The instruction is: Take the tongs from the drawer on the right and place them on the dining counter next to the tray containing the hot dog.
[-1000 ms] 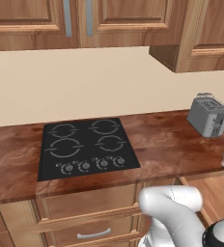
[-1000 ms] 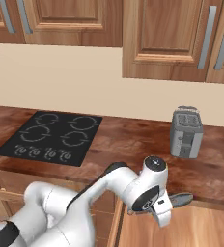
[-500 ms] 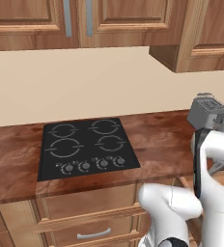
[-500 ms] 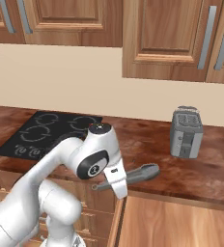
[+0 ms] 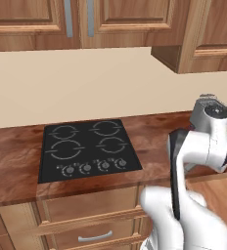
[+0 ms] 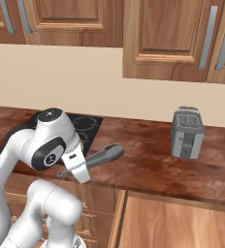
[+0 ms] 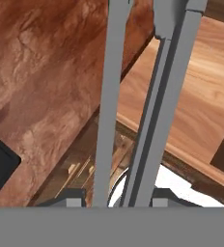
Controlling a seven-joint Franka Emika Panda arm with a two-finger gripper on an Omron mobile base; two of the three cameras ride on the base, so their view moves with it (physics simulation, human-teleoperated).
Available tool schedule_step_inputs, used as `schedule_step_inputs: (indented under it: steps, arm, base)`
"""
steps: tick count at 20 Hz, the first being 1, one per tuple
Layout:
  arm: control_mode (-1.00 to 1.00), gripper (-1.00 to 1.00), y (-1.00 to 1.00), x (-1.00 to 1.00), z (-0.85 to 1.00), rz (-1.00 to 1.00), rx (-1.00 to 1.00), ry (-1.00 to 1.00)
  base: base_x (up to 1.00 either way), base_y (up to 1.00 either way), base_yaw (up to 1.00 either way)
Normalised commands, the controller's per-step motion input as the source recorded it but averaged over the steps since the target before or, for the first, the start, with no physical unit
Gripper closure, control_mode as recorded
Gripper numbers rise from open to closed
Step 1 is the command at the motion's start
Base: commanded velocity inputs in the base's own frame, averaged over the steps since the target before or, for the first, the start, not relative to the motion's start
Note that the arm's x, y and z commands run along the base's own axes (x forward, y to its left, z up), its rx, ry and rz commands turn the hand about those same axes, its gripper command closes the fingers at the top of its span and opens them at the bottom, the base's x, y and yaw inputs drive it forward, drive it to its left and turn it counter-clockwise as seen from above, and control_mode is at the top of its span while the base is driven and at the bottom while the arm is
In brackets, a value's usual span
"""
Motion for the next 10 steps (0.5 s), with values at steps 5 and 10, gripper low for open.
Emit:
schedule_step_inputs:
  steps: [5, 10]
  arm:
    - [-1.00, 1.00, 0.76, 0.02, -0.02, 0.30, 0.00, -0.03]
    - [-1.00, 1.00, 0.53, 0.21, 0.05, 0.36, 0.00, 0.00]
  base:
    - [0.00, 0.00, 0.00]
    - [0.00, 0.00, 0.00]
